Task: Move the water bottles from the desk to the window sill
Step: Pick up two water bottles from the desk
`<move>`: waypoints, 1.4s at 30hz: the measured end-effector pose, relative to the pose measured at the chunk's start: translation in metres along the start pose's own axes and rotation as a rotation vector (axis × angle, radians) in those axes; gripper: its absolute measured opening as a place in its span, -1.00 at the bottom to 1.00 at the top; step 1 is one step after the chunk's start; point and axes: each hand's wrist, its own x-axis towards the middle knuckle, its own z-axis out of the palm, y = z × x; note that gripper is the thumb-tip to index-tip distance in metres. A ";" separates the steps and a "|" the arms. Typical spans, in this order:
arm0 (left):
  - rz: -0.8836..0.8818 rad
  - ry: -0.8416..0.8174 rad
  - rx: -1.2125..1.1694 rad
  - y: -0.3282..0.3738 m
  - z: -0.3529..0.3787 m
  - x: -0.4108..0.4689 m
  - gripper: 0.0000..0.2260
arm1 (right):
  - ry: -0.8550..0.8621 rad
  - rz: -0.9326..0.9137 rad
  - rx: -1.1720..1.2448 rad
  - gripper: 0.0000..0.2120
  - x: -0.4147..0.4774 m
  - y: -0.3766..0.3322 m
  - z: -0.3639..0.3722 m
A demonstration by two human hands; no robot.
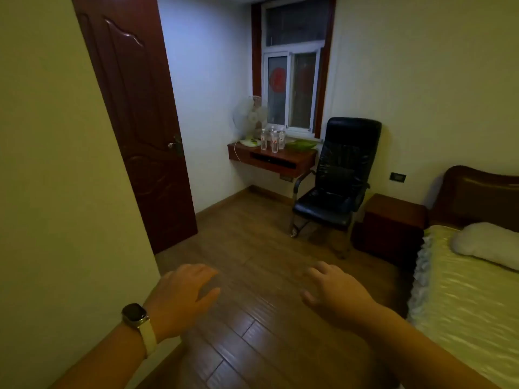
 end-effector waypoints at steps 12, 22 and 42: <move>0.027 0.010 0.011 -0.125 -0.006 0.109 -0.52 | 0.043 0.028 -0.029 -0.49 0.156 -0.053 -0.016; 0.045 0.005 0.034 -0.160 0.030 0.248 -0.59 | 0.086 0.069 0.059 -0.52 0.294 -0.005 -0.019; 0.142 0.117 0.148 -0.117 0.048 0.595 -0.62 | 0.112 0.028 0.116 -0.56 0.568 0.184 -0.061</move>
